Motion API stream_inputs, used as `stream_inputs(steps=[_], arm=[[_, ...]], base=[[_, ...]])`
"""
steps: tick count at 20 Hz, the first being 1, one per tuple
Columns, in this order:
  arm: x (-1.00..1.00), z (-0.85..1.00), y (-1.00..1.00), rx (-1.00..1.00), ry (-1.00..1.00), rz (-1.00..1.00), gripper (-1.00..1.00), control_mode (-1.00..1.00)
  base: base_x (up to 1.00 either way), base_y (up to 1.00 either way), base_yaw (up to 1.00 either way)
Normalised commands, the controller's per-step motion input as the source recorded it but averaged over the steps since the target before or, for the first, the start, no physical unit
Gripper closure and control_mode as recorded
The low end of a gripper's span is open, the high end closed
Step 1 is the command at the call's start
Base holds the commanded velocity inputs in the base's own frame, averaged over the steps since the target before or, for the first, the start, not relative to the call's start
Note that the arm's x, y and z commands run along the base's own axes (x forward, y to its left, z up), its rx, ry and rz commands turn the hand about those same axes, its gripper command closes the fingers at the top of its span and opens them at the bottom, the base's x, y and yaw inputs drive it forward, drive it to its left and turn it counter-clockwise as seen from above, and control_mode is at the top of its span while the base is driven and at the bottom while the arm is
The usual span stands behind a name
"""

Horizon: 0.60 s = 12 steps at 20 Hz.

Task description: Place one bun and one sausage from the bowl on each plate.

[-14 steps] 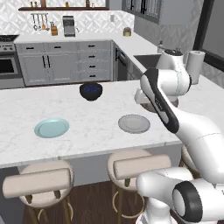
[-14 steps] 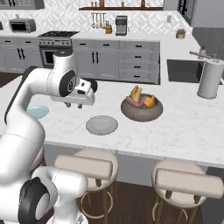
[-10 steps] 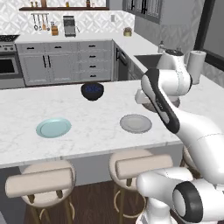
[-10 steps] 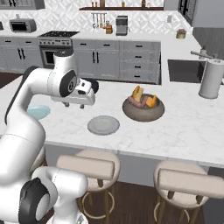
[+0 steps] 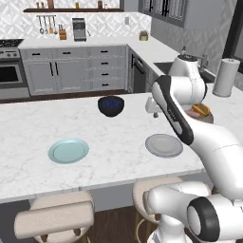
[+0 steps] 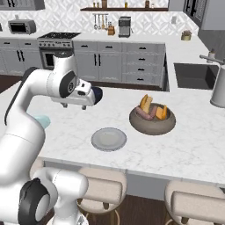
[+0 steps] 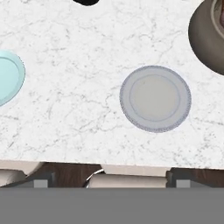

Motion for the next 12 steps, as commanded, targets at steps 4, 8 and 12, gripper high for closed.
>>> stream_inputs(steps=[4, 8, 12], arm=[[0.0, 0.0, 0.0, 0.0, 0.0, 0.0, -1.0, 1.0], [0.0, 0.0, 0.0, 0.0, 0.0, 0.0, -1.0, 1.0], [0.01, 0.0, -0.01, 0.0, 0.0, 0.0, -1.0, -1.0]], base=[[0.65, -0.03, 0.0], [0.01, 0.0, 0.0], [0.07, 0.0, 0.0]])
